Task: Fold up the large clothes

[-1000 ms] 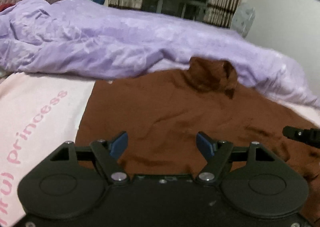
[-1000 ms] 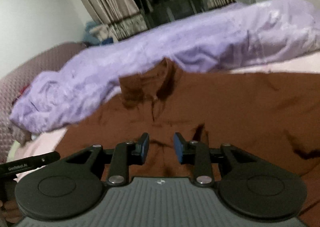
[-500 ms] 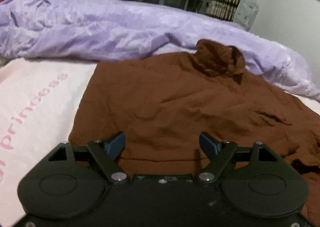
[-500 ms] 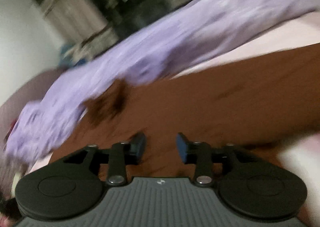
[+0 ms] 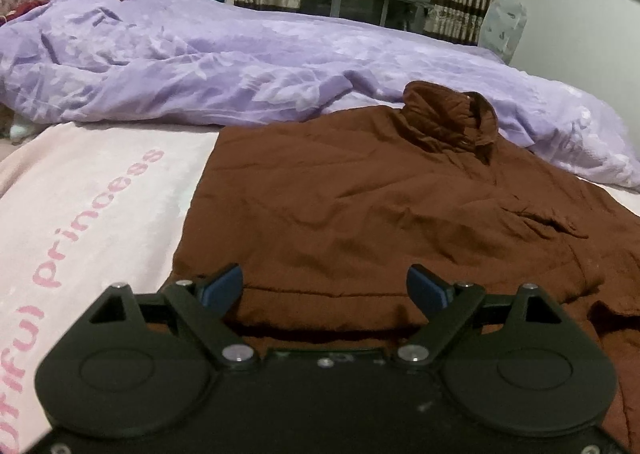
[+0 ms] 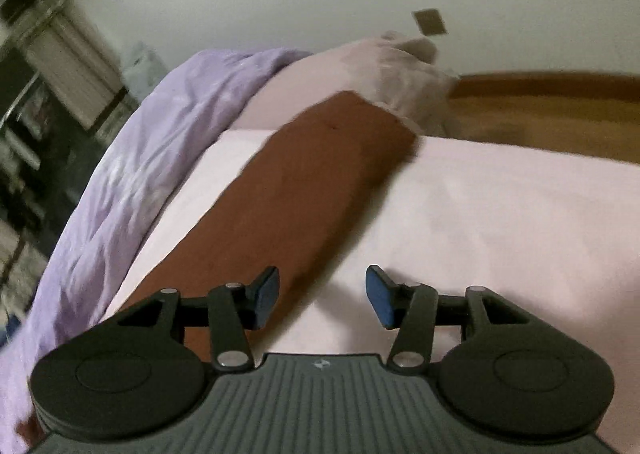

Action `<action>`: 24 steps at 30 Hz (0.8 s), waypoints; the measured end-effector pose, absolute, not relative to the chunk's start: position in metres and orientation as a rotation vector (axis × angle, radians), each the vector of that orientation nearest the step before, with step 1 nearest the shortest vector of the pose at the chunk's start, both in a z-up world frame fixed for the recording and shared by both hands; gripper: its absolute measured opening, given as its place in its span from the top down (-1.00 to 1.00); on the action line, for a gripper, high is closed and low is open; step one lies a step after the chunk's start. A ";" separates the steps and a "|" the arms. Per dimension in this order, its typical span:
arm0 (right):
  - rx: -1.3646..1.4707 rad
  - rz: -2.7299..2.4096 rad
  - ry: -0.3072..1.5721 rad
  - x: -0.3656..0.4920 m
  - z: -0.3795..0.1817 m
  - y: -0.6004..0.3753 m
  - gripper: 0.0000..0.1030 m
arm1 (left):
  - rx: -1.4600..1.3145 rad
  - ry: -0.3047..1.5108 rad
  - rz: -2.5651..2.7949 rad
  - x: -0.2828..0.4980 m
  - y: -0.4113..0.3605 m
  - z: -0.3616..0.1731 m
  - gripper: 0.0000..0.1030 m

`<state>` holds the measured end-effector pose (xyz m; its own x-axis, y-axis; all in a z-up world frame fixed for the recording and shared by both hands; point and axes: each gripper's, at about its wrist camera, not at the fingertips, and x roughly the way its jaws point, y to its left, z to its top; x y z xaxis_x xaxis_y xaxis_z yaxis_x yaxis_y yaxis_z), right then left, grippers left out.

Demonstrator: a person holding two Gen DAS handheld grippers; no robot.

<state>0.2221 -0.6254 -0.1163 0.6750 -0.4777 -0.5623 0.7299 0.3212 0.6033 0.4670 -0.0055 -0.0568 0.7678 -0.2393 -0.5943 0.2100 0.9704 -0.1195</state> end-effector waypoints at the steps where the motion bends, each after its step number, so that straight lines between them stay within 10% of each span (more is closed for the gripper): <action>1: 0.958 -0.805 0.267 0.222 -0.118 -0.628 -0.19 | -0.045 0.649 -0.238 0.466 -0.005 -0.056 -0.76; 13: 0.985 -0.875 0.149 0.239 -0.125 -0.659 -0.20 | -0.067 0.648 -0.180 0.467 0.003 -0.055 -0.77; 18: 0.921 -0.883 0.189 0.247 -0.115 -0.662 0.73 | -0.049 0.632 -0.182 0.465 0.001 -0.050 -0.77; 24: 0.785 -0.784 0.087 0.255 -0.063 -0.623 0.87 | -0.037 0.621 -0.187 0.461 0.002 -0.047 -0.77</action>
<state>0.2550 -0.6231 -0.0628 0.7197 -0.6012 -0.3472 0.6626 0.4455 0.6021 0.4614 0.0018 -0.0467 0.7970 -0.1857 -0.5747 0.1633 0.9824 -0.0910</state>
